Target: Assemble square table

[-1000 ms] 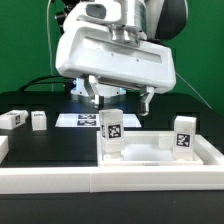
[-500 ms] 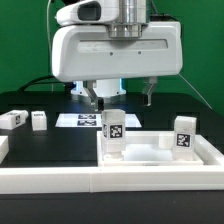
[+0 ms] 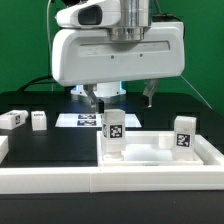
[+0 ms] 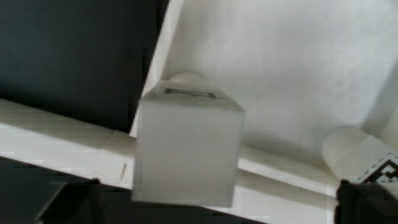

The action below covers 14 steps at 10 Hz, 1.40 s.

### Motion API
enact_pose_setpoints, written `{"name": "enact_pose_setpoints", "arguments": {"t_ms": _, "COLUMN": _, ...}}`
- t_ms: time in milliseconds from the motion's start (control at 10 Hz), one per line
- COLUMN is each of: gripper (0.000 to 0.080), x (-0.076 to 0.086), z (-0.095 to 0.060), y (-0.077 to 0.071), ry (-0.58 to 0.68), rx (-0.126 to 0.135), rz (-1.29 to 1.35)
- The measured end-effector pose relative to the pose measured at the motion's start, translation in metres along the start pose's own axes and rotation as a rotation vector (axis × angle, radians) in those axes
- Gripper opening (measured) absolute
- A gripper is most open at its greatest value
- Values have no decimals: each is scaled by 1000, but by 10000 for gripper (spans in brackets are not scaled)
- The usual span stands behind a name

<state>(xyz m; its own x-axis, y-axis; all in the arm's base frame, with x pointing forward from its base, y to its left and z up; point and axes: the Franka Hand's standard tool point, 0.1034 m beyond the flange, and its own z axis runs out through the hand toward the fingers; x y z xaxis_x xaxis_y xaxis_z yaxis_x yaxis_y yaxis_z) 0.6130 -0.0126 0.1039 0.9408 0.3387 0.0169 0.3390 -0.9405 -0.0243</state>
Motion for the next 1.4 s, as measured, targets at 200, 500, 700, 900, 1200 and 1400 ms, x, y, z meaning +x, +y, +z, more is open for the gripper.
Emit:
{"name": "enact_pose_setpoints", "arguments": {"t_ms": 200, "gripper": 649, "x": -6, "z": 2, "y": 12, "ry": 3, "rx": -3, "rz": -1}}
{"name": "enact_pose_setpoints", "arguments": {"t_ms": 500, "gripper": 649, "x": -7, "z": 8, "y": 14, "ry": 9, "rx": -9, "rz": 3}}
{"name": "enact_pose_setpoints", "arguments": {"t_ms": 700, "gripper": 640, "x": -7, "z": 12, "y": 13, "ry": 10, "rx": -11, "rz": 2}}
{"name": "enact_pose_setpoints", "arguments": {"t_ms": 900, "gripper": 464, "x": -6, "z": 15, "y": 9, "ry": 6, "rx": -10, "rz": 6}}
{"name": "enact_pose_setpoints", "arguments": {"t_ms": 1200, "gripper": 288, "x": -5, "z": 15, "y": 8, "ry": 7, "rx": -10, "rz": 4}}
{"name": "enact_pose_setpoints", "arguments": {"t_ms": 1400, "gripper": 288, "x": -5, "z": 15, "y": 7, "ry": 7, "rx": -9, "rz": 40}}
